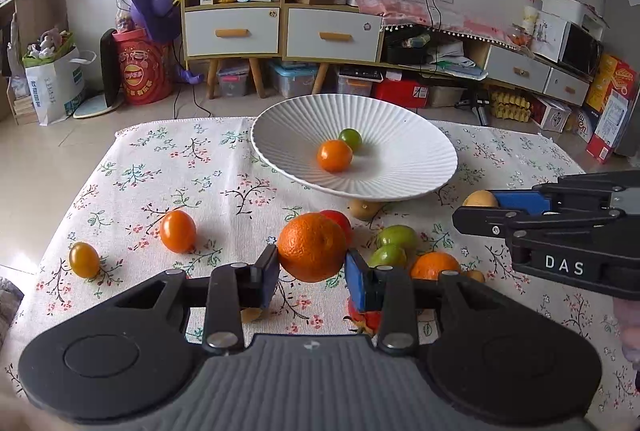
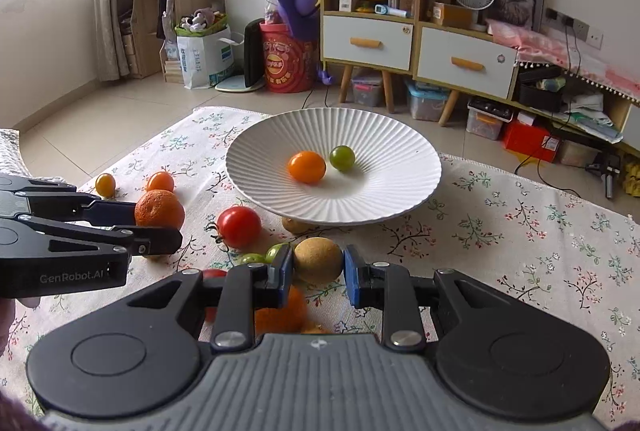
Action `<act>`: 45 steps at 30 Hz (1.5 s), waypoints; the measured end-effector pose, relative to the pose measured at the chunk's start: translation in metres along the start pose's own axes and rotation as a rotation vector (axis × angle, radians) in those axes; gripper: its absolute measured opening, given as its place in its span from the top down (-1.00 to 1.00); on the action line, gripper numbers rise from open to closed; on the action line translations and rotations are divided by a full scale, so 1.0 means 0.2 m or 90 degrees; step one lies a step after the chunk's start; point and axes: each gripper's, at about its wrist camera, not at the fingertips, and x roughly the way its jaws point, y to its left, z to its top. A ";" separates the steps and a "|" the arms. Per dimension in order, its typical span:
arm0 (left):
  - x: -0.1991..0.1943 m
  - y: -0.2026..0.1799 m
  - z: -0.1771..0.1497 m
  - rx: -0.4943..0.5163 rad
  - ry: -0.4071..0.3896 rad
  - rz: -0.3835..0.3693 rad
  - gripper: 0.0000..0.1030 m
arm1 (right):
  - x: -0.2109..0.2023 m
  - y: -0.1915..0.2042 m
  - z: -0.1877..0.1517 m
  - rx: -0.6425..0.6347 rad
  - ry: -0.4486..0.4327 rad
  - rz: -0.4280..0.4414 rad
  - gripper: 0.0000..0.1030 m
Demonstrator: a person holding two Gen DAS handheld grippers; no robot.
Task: Organize fruits
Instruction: 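Carry the mandarin and kiwi over the white bowl and open both tools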
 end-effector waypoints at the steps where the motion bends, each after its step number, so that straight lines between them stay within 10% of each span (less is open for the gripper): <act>1: 0.01 0.00 0.01 -0.003 -0.001 -0.001 0.30 | 0.00 0.00 0.02 0.004 -0.006 -0.003 0.53; 30: 0.42 -0.19 0.23 -0.041 0.036 -0.047 0.30 | 0.35 -0.34 0.25 0.225 0.021 0.075 0.53; 45: 0.51 -0.17 0.26 -0.056 0.033 -0.052 0.29 | 0.47 -0.31 0.24 0.205 0.048 0.087 0.53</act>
